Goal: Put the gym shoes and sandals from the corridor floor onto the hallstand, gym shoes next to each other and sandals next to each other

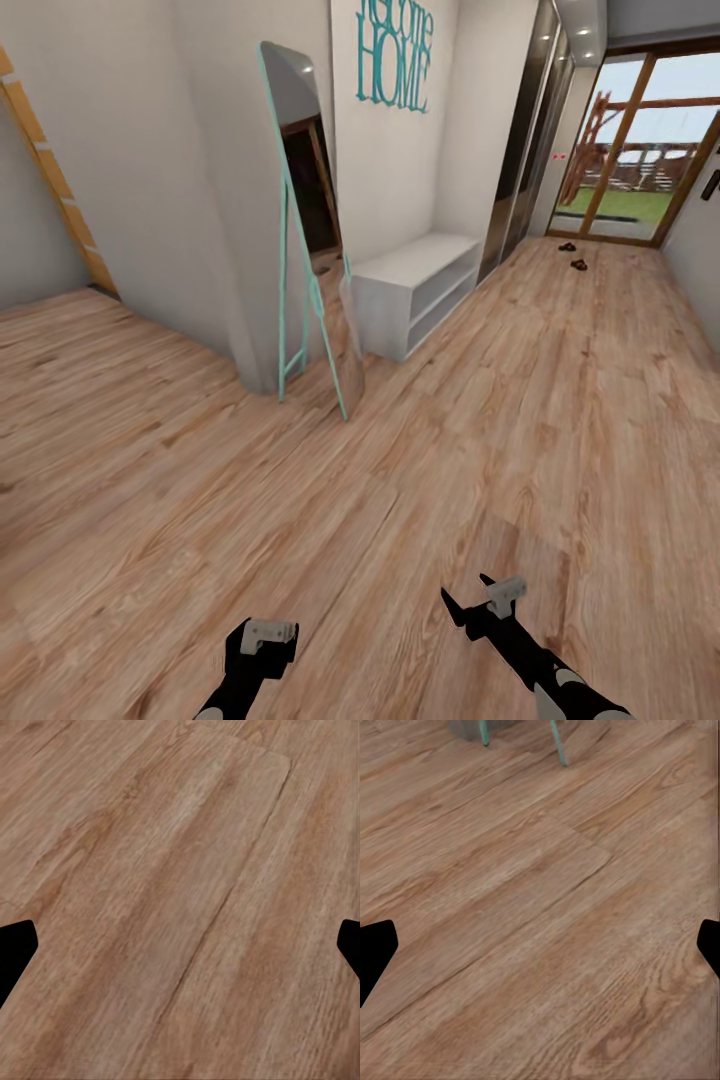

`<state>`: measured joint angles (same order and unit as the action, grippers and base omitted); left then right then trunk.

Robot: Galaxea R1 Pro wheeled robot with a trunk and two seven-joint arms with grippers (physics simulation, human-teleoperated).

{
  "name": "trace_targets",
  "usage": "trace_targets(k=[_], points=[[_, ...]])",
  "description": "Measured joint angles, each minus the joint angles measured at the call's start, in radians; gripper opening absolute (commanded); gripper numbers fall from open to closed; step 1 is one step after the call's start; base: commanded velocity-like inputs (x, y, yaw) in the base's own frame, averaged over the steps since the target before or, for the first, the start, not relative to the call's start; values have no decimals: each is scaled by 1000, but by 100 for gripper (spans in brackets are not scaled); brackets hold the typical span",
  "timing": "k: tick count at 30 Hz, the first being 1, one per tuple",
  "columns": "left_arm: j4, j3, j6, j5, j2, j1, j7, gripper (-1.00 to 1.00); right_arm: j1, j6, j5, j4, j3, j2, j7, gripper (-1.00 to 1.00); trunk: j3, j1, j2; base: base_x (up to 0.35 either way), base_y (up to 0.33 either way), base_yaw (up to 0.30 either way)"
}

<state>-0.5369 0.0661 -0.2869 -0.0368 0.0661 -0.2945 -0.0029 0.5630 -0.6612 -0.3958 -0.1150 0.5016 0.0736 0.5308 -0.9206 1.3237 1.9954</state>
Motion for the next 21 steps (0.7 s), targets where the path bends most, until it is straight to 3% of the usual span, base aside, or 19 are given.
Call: trace_targets(k=[6,21], points=[[0,0,0,0,0,0,0,100,0,0,0,1,0,0,0,100,0,0,0,319,-170,-122],[0,1,0,0,1,0,1,100,0,0,0,0,0,0,0,100,0,0,0,319,-148,-272]])
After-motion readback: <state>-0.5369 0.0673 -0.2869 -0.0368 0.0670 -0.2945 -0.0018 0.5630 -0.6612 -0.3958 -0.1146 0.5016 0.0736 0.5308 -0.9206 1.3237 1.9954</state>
